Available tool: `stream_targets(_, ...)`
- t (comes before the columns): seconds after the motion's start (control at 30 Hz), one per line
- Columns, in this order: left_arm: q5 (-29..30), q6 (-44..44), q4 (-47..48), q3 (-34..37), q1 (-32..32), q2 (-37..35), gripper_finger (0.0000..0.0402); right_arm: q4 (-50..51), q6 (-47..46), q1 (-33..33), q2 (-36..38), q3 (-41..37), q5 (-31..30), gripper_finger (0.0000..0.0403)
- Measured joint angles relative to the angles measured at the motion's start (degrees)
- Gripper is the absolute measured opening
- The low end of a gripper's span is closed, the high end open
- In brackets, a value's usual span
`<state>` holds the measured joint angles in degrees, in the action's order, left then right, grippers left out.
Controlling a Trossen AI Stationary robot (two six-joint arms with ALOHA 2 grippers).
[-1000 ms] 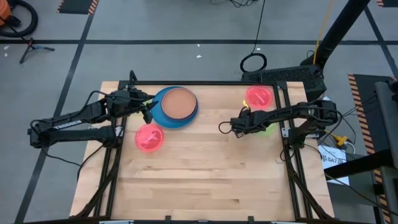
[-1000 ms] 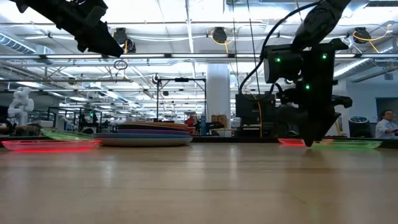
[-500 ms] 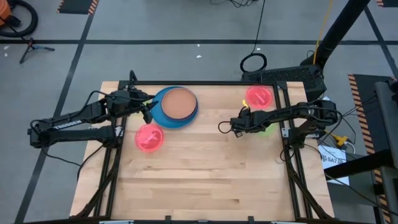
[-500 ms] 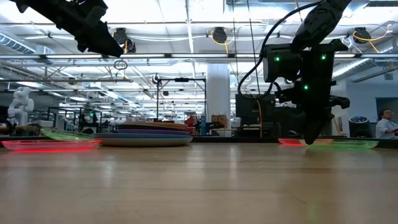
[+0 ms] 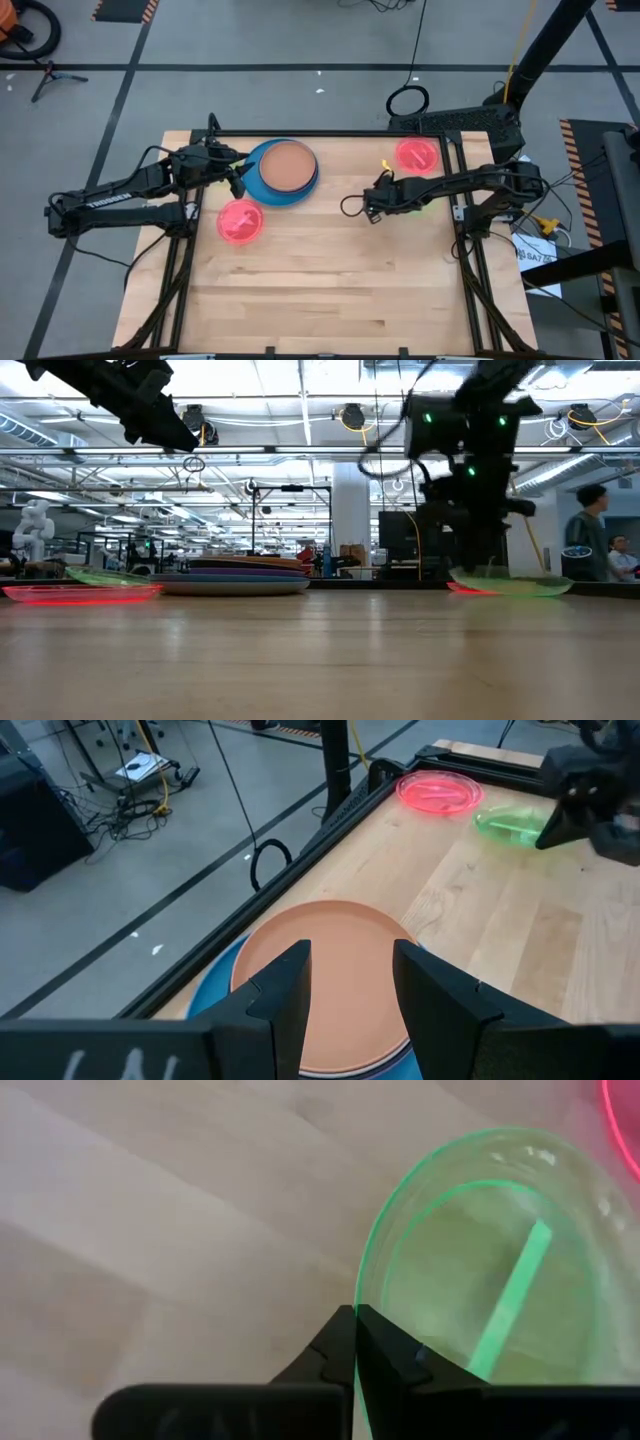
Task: Stack plastic plates
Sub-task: Stack the right green plate on the brown plate
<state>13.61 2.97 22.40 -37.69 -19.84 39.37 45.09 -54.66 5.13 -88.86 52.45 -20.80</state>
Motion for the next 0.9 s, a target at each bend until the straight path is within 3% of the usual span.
stream_targets(0.2, 0.0, 0.08, 0.01, 0.0, 0.0, -0.01, 0.0149, -3.69, 8.01, -3.27, 0.02, 8.47, -3.99, 0.0001)
stream_targets(0.47, 0.0, 0.1, -0.49, 0.0, 0.0, -0.01, 0.0149, -34.35, 35.59, -4.16, -1.14, 11.21, -4.25, 0.0001)
stream_targets(0.6, 0.0, -0.06, -2.09, 0.0, 0.0, -0.02, 0.0149, -45.4, 45.17, -2.35, -5.45, 12.02, 0.42, 0.0001)
stream_targets(0.9, 0.0, -1.75, -3.02, 0.0, 0.0, -0.02, 0.0149, -45.47, 64.23, -0.54, -20.18, 27.17, 1.57, 0.0)
